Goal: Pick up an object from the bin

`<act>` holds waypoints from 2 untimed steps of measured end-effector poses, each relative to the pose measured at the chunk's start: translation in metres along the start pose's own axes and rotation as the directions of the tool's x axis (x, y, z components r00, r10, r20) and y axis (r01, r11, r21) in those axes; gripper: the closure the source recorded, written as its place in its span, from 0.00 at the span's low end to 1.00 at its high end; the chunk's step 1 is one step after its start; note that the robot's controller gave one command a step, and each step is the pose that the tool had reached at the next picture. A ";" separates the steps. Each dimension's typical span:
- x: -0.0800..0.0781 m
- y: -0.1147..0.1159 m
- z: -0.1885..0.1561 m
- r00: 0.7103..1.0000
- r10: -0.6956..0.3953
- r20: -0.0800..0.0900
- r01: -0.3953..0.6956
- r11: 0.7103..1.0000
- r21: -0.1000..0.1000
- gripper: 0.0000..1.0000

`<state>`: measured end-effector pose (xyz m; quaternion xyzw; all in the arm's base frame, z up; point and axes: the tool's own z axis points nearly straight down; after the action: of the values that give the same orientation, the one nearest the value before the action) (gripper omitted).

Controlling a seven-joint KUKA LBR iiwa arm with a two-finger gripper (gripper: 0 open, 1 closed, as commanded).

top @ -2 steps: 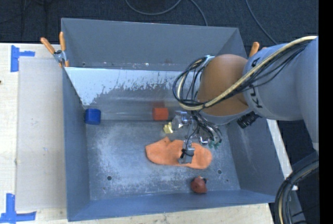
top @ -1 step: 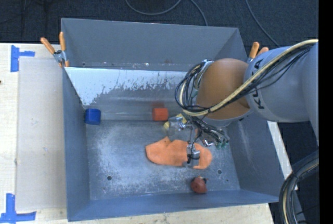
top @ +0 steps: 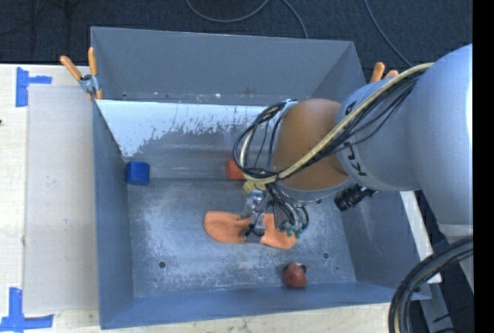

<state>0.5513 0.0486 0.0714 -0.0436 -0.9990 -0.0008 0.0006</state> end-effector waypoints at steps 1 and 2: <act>0.000 0.000 0.000 1.000 0.000 0.000 0.000 1.000 0.000 1.00; -0.002 0.001 -0.053 1.000 -0.009 -0.008 0.009 1.000 0.001 1.00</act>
Offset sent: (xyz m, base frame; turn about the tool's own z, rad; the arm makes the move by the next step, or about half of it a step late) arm 0.0106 0.0029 0.1285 -0.0257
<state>0.5538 0.0491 0.1247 -0.0390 -0.9992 -0.0004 0.0046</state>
